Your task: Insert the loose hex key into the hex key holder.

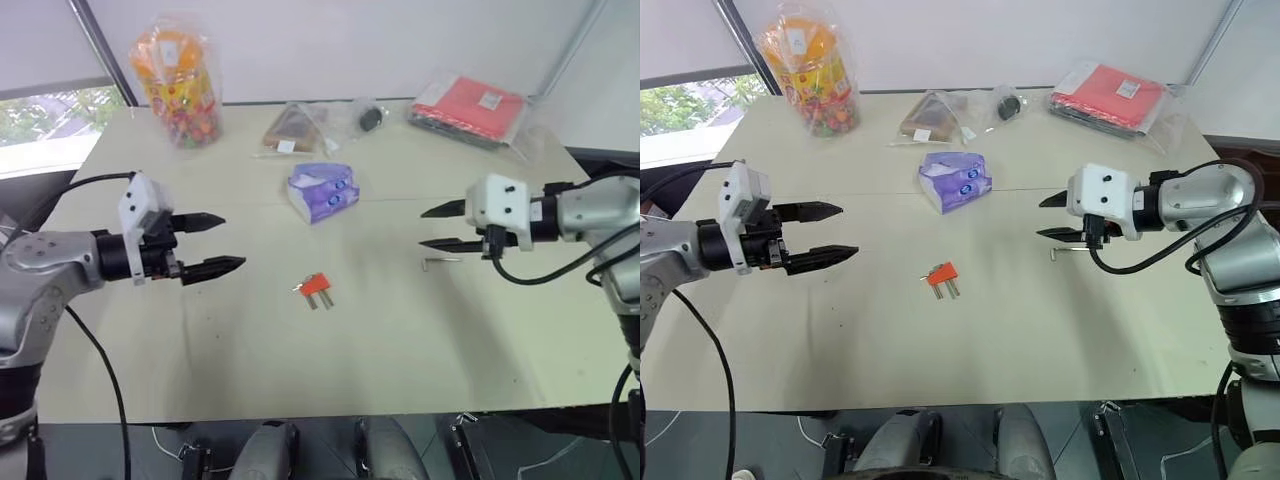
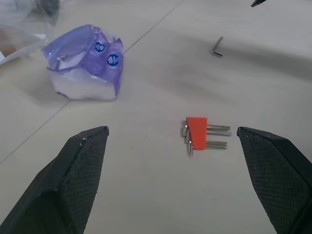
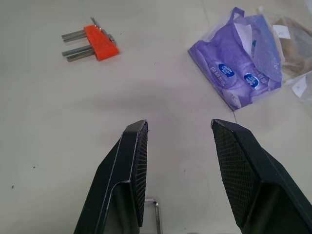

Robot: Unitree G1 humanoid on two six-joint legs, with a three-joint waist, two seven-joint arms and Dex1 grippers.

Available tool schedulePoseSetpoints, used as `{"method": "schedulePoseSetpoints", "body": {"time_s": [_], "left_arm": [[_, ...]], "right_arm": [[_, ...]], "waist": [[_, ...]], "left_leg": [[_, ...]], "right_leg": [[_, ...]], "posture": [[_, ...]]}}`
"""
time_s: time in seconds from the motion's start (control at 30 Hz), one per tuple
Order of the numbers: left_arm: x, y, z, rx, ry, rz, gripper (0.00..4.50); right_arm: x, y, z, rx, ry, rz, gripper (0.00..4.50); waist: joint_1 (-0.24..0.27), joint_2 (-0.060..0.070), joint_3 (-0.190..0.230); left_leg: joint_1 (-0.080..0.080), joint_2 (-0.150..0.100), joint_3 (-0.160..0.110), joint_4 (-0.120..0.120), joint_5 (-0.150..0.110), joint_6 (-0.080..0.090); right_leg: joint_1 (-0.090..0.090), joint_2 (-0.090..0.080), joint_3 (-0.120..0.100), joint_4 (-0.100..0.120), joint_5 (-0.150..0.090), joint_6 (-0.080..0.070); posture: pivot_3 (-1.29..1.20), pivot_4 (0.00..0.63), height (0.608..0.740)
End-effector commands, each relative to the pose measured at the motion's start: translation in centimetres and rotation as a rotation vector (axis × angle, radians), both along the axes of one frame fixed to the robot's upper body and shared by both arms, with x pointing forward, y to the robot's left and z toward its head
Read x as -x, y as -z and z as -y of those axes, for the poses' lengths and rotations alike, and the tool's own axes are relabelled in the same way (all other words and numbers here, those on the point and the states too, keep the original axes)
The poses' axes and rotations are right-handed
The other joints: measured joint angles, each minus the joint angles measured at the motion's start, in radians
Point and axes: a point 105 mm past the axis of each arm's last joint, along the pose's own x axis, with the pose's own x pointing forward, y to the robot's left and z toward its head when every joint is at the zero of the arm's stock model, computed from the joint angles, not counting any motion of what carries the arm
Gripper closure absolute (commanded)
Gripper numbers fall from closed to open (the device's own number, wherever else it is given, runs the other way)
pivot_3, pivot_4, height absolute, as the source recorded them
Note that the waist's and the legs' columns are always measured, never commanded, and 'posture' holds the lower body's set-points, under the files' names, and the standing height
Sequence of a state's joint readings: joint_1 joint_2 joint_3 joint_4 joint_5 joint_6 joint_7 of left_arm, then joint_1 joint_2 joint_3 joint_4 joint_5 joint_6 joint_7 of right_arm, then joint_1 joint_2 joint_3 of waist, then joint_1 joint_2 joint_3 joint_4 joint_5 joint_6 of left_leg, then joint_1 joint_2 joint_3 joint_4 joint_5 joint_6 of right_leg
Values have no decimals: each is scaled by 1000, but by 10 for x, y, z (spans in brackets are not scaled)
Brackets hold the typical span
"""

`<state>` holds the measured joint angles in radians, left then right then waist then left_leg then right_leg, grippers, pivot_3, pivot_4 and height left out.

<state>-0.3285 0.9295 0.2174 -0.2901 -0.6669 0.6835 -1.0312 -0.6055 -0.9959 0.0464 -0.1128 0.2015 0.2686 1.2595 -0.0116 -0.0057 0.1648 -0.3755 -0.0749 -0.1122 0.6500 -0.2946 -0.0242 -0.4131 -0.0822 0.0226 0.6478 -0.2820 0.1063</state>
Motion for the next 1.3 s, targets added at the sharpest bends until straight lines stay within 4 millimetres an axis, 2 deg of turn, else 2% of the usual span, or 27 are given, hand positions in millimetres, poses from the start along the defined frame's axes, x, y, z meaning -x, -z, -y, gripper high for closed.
{"method": "schedulePoseSetpoints", "body": {"time_s": [0.03, 0.27, 0.83, 0.93, 1.07, 1.23, 1.3], "left_arm": [[2, -9, 1, -3, 18, 56, 87], [-3, -15, 5, 37, 2, 62, 87], [-3, -9, 9, 6, 26, 49, 87], [-2, -7, 9, 1, 26, 44, 87], [-3, -6, 12, -9, 33, 48, 87], [-4, -5, 14, -17, 40, 52, 87], [-3, -3, 15, -21, 38, 49, 87]], "right_arm": [[4, -14, -1, -10, -10, 40, 2373], [6, -7, 1, 3, -1, 27, 2373], [3, 1, -7, 5, -24, 27, 2373], [3, 7, -17, -8, -56, 15, 2373], [2, 30, -43, -16, -142, -14, 2373], [-13, 59, -65, -16, -168, 3, 2373], [-23, 69, -76, -36, -157, 60, 2373]], "waist": [[0, 0, 0], [0, 0, 0], [0, 0, 0], [-2, 0, 0], [-2, 0, 0], [-1, 0, 0], [0, 0, 0]], "left_leg": [[0, 0, 0, 0, 0, 0], [0, 0, 0, 0, 0, 0], [0, 0, 0, 0, 0, 0], [0, 0, 0, 0, 0, 0], [0, 0, 0, 0, 1, -1], [0, 0, 0, 0, 2, -4], [0, 0, 0, 0, 3, -4]], "right_leg": [[0, 0, 0, 0, 0, 0], [0, 0, 0, 0, 0, 0], [0, 0, 0, 0, 0, 0], [0, 0, 0, 0, 0, 0], [-1, 0, 0, 1, 0, 0], [-1, 0, 0, 1, 0, 0], [-1, 0, 0, 1, 0, 0]], "posture": [[0, 150, 740], [0, 150, 740], [0, 150, 740], [0, 150, 740], [0, 150, 740], [0, 150, 740], [0, 150, 740]]}}
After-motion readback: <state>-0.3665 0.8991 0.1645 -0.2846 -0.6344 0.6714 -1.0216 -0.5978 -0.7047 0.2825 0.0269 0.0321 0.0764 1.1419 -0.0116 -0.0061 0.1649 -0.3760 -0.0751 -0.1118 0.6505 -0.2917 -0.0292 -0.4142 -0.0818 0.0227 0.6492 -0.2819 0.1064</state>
